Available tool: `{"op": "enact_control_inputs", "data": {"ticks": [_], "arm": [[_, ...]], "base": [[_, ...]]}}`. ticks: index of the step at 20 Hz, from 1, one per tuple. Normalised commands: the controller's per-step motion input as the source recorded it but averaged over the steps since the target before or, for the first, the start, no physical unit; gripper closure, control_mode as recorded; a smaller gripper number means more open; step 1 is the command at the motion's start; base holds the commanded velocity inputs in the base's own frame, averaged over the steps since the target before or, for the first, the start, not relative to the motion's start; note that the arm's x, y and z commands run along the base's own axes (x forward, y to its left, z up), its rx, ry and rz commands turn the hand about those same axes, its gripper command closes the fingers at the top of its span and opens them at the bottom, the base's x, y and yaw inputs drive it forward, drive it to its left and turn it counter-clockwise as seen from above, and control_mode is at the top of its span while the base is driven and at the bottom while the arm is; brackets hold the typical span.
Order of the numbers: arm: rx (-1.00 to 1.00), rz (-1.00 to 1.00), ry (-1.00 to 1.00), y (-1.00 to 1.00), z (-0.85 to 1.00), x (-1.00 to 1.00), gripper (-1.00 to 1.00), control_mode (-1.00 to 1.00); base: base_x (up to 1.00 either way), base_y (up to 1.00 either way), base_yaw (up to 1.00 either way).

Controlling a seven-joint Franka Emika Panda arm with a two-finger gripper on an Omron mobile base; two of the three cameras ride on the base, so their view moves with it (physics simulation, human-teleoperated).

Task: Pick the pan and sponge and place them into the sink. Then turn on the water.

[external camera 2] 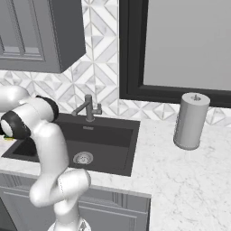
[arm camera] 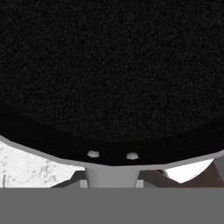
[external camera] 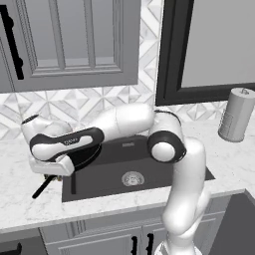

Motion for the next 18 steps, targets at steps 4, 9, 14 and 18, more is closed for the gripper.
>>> {"op": "enact_control_inputs", "data": {"ticks": [4, 9, 14, 18], "arm": [[0.01, -0.22, 0.00, -0.80, 0.00, 0.00, 1.00, -1.00], [0.00, -0.24, 0.00, -0.66, 0.00, 0.01, 1.00, -1.00], [0.01, -0.15, 0.00, -0.46, -0.05, 0.17, 1.00, -1.00], [0.00, -0.11, 0.00, -0.43, -0.04, 0.18, 1.00, -1.00]], "base": [[0.00, 0.00, 0.00], [0.00, 0.00, 0.00], [0.00, 0.00, 0.00], [0.00, 0.00, 0.00]]}}
